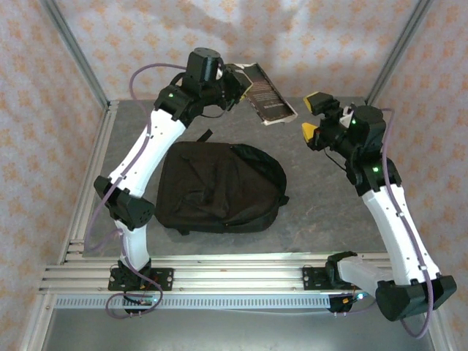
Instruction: Pack the student bag
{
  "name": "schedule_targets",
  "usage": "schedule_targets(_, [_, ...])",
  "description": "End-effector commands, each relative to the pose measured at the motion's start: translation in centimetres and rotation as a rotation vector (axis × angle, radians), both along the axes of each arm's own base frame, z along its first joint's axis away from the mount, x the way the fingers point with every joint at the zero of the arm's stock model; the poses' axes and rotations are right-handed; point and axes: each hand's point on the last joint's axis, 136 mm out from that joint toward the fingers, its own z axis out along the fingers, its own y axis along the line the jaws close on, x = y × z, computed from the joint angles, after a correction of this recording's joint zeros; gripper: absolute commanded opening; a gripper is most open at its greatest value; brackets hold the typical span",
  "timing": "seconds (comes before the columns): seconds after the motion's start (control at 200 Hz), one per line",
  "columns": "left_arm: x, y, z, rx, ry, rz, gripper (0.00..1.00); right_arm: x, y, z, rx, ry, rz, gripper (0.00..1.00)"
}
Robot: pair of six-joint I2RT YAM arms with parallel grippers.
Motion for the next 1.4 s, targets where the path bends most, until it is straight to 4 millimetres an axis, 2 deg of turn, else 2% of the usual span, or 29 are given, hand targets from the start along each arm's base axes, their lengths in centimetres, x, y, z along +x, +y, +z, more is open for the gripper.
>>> schedule_targets(0.0, [-2.1,2.5,7.9,-0.045,-0.187,0.077,0.0,-1.0,0.2,1.8,0.063,-0.033,0.001,0.87])
schedule_targets(0.175, [-2.1,3.3,9.4,-0.055,-0.214,0.136,0.0,-1.4,2.0,3.6,0.18,-0.057,0.037,0.93])
schedule_targets(0.305, [-1.8,2.9,9.8,-0.092,-0.213,0.149,0.0,-1.2,3.6,4.4,0.226,-0.065,0.056,0.95])
schedule_targets(0.631, [-2.5,0.4,9.7,-0.122,-0.2,0.105,0.0,2.3,5.6,4.9,0.276,-0.106,0.021,0.96])
schedule_targets(0.671, [-2.8,-0.1,9.4,-0.121,-0.188,0.091,0.0,2.5,5.5,5.4,0.277,-0.13,0.017,0.96])
schedule_targets(0.711, [-3.1,-0.5,9.0,-0.11,-0.178,0.079,0.0,3.7,6.0,4.6,0.259,-0.114,0.014,0.95])
schedule_targets(0.836, [-4.3,-1.2,8.2,-0.093,-0.169,0.058,0.0,4.9,6.3,4.1,0.197,-0.119,0.008,0.79])
schedule_targets(0.891, [-4.6,-1.2,7.6,-0.092,-0.153,0.053,0.0,5.2,6.4,4.1,0.157,-0.134,0.009,0.64])
schedule_targets(0.986, [-5.0,-1.0,6.6,-0.072,-0.133,0.053,0.0,5.3,6.7,4.0,0.089,-0.143,0.028,0.31])
schedule_targets(1.116, [-5.2,-1.1,5.6,-0.079,-0.114,0.046,0.0,5.3,6.6,3.6,0.028,-0.148,0.035,0.03])
schedule_targets(1.151, [-5.2,-1.1,5.5,-0.081,-0.111,0.043,0.0,5.4,6.6,3.4,0.019,-0.146,0.035,0.0])
schedule_targets(1.236, [-5.3,-1.3,5.3,-0.077,-0.103,0.033,0.01,5.4,6.8,3.3,0.01,-0.148,0.045,0.0])
schedule_targets(1.396, [-5.8,-0.9,4.9,-0.039,-0.099,0.022,0.4,5.4,6.9,3.5,-0.021,-0.175,0.067,0.0])
